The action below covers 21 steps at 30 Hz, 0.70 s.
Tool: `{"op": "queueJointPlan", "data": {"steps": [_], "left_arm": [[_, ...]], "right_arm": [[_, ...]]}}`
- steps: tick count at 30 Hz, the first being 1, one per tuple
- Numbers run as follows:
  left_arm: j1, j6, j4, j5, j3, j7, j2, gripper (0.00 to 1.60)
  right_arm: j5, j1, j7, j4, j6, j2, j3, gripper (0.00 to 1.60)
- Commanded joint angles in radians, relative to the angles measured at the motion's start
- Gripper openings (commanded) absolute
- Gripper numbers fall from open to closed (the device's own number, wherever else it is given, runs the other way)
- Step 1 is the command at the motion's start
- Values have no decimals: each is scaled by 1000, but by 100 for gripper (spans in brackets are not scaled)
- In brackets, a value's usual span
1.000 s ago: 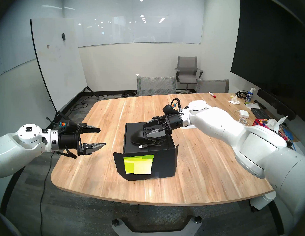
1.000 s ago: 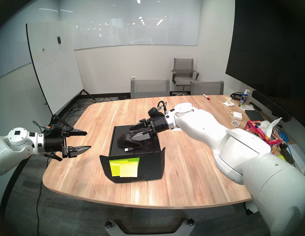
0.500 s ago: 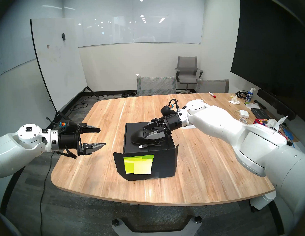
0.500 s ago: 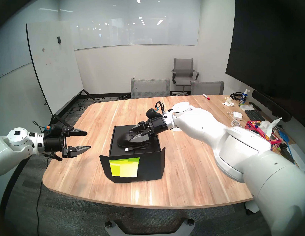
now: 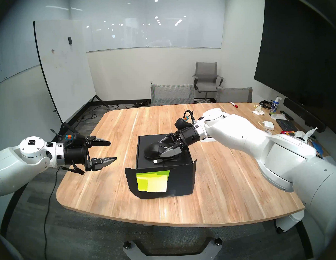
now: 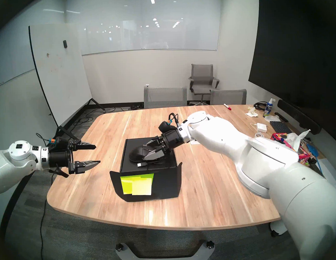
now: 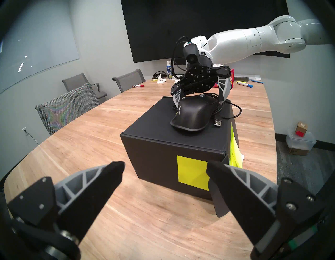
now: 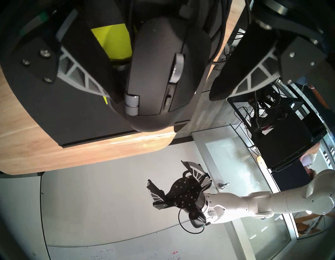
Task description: Open the box and place the mouse inside
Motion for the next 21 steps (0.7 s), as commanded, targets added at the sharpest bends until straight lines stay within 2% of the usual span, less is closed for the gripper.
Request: {"op": "queueJointPlan", "data": {"steps": [1,6,9,21], "left_arm": [[-12,-7,0,-6,-13,-2,2,160],[-13,-7,0,-6,-12,-2,2,160],[-13,-7,0,-6,-11,-2,2,160],[-15,-8,0,-6,-9,-2,2,160]], "right_arm": [[6,45,-1,5,-5,-1,-11,160],[14,46,-1,8,-27,1,-1,160],[27,42,-1,-2,-66,11,24,160],[19,50,-1,-13,-86,18,29,160]]}}
